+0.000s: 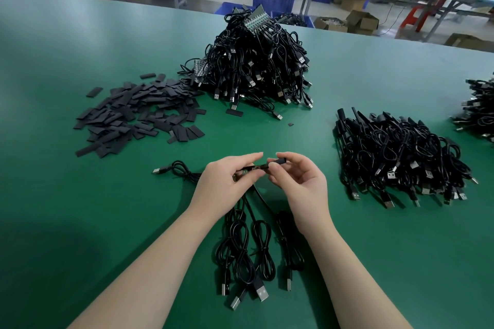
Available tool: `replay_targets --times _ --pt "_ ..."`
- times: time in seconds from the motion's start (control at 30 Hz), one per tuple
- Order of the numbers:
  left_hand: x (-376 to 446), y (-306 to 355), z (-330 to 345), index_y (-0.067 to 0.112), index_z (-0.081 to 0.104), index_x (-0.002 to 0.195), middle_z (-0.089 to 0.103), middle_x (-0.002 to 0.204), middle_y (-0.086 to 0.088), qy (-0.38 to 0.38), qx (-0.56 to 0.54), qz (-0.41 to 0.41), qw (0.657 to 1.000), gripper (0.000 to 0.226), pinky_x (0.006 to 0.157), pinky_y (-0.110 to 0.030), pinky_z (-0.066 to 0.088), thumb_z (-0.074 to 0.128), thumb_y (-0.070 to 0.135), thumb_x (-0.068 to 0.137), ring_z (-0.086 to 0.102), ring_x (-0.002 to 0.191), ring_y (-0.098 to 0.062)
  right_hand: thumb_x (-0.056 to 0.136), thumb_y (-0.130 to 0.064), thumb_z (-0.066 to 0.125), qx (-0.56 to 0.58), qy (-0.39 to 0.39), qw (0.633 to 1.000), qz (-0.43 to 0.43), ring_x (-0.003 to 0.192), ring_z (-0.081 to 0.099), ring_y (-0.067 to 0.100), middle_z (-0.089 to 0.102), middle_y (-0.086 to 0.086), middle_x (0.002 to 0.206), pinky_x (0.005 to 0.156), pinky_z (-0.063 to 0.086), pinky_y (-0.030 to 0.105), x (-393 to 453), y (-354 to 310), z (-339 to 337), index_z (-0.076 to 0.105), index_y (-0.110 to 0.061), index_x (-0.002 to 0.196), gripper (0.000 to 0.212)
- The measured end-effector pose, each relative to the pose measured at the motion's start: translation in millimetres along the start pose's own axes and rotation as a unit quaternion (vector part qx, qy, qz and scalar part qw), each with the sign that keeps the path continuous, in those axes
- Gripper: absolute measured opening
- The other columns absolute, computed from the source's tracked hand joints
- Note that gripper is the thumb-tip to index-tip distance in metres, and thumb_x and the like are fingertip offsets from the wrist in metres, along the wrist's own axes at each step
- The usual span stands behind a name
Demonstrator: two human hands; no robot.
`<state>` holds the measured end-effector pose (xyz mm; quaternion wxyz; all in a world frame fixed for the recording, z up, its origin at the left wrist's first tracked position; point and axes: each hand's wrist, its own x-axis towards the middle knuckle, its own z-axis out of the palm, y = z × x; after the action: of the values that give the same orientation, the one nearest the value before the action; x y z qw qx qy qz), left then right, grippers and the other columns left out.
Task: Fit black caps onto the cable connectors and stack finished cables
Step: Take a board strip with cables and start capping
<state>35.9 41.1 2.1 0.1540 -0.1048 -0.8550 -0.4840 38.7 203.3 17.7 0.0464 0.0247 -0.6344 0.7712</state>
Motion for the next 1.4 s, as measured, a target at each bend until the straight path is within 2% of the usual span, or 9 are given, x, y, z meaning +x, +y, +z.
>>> replay_targets --times 0.1,0.27,0.4,0.5,0.67,0.83,0.97,1.13,1.4 --pt "0.1 1.7 -1.5 0.045 0.069 0.103 0.069 0.094 0.031 0.016 -0.018 -0.015 1.000 0.023 0.083 -0.012 0.049 0.074 0.040 0.081 0.063 0.094 0.011 0.089 0.002 0.068 0.023 -0.002 1.000 0.012 0.090 0.073 0.016 0.076 0.005 0.090 0.078 0.056 0.022 -1.2 0.9 0.5 0.070 -0.016 0.105 0.025" --pt "-1.8 7.9 -0.1 0.035 0.076 0.101 0.072 0.095 0.023 0.031 0.017 0.000 0.999 0.018 0.081 -0.028 0.055 0.074 0.035 0.083 0.066 0.090 0.005 0.089 -0.002 0.070 0.007 0.002 1.000 0.016 0.085 0.073 0.015 0.076 0.005 0.087 0.078 0.057 0.023 0.5 0.4 -2.2 0.070 -0.017 0.104 0.022" --pt "-1.8 11.3 1.2 0.033 0.076 0.103 0.073 0.095 0.017 0.038 0.033 0.015 0.999 0.017 0.079 -0.033 0.055 0.071 0.029 0.087 0.066 0.089 -0.002 0.088 -0.008 0.072 0.017 -0.002 0.999 0.036 0.082 0.071 0.014 0.074 0.004 0.081 0.080 0.058 0.026 -1.2 3.9 0.0 0.071 -0.020 0.105 0.020" --pt "-2.0 11.1 0.0 0.033 0.076 0.102 0.073 0.094 0.017 0.039 0.037 0.021 0.998 0.016 0.076 -0.030 0.054 0.070 0.028 0.088 0.066 0.088 -0.001 0.088 -0.008 0.073 0.024 0.001 0.999 0.049 0.083 0.073 0.014 0.075 0.002 0.081 0.075 0.057 0.023 -2.5 6.5 4.1 0.074 -0.019 0.097 0.015" --pt "-1.8 12.1 1.7 0.030 0.076 0.102 0.073 0.095 0.018 0.052 0.036 0.030 0.998 0.017 0.081 -0.023 0.051 0.071 0.027 0.086 0.064 0.092 0.003 0.086 -0.008 0.074 0.059 0.006 0.996 0.059 0.086 0.070 0.015 0.071 -0.003 0.082 0.078 0.056 0.023 -2.1 6.1 4.8 0.077 -0.023 0.101 0.021" --pt "-2.7 14.0 2.1 0.029 0.075 0.108 0.072 0.099 0.019 0.044 0.016 0.027 0.999 0.026 0.086 -0.025 0.052 0.067 0.037 0.084 0.065 0.092 0.002 0.086 -0.006 0.073 0.055 0.016 0.998 0.034 0.085 0.070 0.012 0.071 -0.006 0.083 0.077 0.055 0.020 -2.4 4.2 4.7 0.079 -0.028 0.095 0.025" --pt "-2.8 14.5 3.8 0.029 0.073 0.112 0.071 0.105 0.017 0.046 0.012 0.014 0.999 0.028 0.088 -0.025 0.051 0.062 0.038 0.088 0.063 0.099 0.004 0.087 -0.008 0.073 0.044 0.016 0.999 0.018 0.089 0.069 0.015 0.070 -0.006 0.085 0.080 0.055 0.021 -2.0 3.4 2.3 0.078 -0.032 0.100 0.027" --pt "-1.7 10.1 1.7 0.030 0.076 0.104 0.072 0.098 0.019 0.042 0.008 0.010 0.999 0.017 0.083 -0.022 0.050 0.068 0.031 0.089 0.063 0.096 0.003 0.088 -0.011 0.073 0.040 0.004 0.999 0.012 0.093 0.069 0.016 0.069 -0.005 0.089 0.084 0.055 0.023 -2.3 3.9 1.7 0.075 -0.035 0.105 0.030" --pt "-2.7 12.0 3.8 0.031 0.075 0.106 0.072 0.097 0.019 0.049 -0.002 0.024 0.999 0.020 0.080 -0.020 0.050 0.067 0.035 0.088 0.064 0.095 0.002 0.089 -0.005 0.070 0.046 -0.002 0.999 0.019 0.086 0.069 0.010 0.072 -0.004 0.086 0.083 0.055 0.023 -2.4 6.2 3.0 0.069 -0.026 0.115 0.033"
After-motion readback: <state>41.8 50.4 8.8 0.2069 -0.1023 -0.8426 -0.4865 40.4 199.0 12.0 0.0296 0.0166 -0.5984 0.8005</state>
